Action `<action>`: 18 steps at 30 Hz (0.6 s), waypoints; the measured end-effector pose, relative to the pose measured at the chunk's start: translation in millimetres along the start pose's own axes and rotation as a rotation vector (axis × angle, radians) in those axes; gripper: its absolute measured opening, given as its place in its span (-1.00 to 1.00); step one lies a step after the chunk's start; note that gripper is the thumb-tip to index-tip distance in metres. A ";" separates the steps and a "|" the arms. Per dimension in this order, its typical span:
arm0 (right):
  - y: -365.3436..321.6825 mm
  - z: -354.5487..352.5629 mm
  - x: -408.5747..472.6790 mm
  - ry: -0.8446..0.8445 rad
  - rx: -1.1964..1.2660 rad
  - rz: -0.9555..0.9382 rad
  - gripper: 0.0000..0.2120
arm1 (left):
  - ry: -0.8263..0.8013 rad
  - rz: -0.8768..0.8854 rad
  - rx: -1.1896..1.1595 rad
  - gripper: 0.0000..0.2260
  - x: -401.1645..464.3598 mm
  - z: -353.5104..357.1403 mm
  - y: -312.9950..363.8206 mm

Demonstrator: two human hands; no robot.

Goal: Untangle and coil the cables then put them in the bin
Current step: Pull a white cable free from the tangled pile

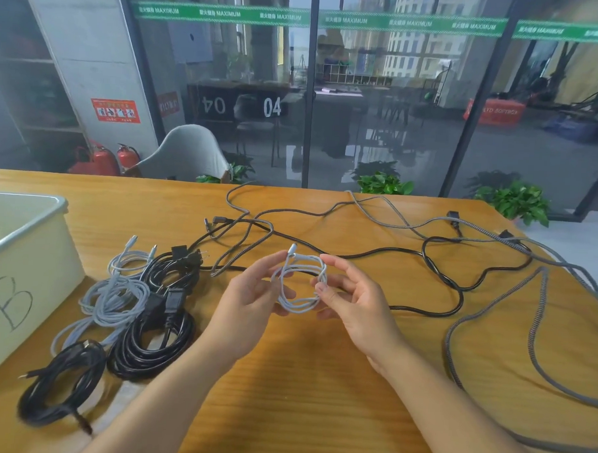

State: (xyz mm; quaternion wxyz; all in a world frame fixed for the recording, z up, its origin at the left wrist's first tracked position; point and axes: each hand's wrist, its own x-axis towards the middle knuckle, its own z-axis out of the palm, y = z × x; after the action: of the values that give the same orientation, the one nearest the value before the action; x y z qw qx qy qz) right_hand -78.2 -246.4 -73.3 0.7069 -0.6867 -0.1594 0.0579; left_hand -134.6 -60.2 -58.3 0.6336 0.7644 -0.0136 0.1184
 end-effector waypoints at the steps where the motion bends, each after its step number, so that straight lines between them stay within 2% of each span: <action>1: -0.8 0.9 -0.3 -0.006 -0.017 0.001 -0.61 | -0.003 0.000 0.023 -0.62 -1.8 -1.6 0.0; 10: -6.7 41.6 -4.8 -0.078 -0.111 0.019 -0.62 | 0.045 0.001 0.244 -0.60 -25.1 -41.4 -6.2; 18: -12.6 111.7 -4.5 -0.177 -0.104 0.009 -0.61 | 0.118 0.063 0.518 -0.46 -53.9 -105.2 -1.6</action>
State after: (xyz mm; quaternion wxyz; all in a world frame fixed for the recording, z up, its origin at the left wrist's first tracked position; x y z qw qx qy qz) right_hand -118.2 -142.0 -60.8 0.6533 -0.7152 -0.2209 0.1131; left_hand -204.0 35.4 -52.7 0.4127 0.8920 0.0302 0.1820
